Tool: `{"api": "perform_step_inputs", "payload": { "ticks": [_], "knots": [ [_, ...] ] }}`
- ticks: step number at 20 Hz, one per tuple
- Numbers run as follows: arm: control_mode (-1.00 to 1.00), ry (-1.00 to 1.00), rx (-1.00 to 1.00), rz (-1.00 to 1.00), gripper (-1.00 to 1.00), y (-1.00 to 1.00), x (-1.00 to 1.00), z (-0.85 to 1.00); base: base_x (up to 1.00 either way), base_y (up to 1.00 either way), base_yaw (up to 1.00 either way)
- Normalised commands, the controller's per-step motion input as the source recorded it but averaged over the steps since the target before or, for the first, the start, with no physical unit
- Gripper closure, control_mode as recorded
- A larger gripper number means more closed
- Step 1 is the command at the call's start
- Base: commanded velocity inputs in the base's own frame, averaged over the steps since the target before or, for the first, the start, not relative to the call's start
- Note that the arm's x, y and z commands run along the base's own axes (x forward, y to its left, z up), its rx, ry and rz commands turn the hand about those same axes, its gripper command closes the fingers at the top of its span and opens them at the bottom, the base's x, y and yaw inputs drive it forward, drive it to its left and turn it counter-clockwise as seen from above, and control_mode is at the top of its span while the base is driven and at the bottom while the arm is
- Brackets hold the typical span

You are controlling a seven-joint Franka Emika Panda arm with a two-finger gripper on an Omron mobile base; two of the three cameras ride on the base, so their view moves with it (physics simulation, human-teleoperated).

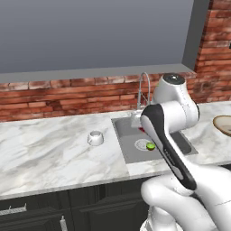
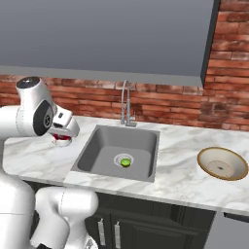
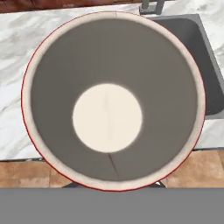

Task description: Clear the mugs and bowl far away from the sink.

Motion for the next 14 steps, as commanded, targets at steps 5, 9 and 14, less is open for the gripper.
{"api": "perform_step_inputs", "payload": {
  "ticks": [5, 9, 14],
  "knots": [
    [-1.0, -0.04, 0.06, 0.01, 1.0, -0.69, -0.37, 0.22, 0.0, 0.0, 0.0],
    [-1.0, -0.03, 0.01, -0.01, 1.0, -0.11, -0.35, 0.0, 0.0, 0.0, 0.0],
    [-1.0, 0.0, -0.02, -0.02, 1.0, 0.0, -0.47, 0.0, 0.0, 0.0, 0.0]
  ]
}}
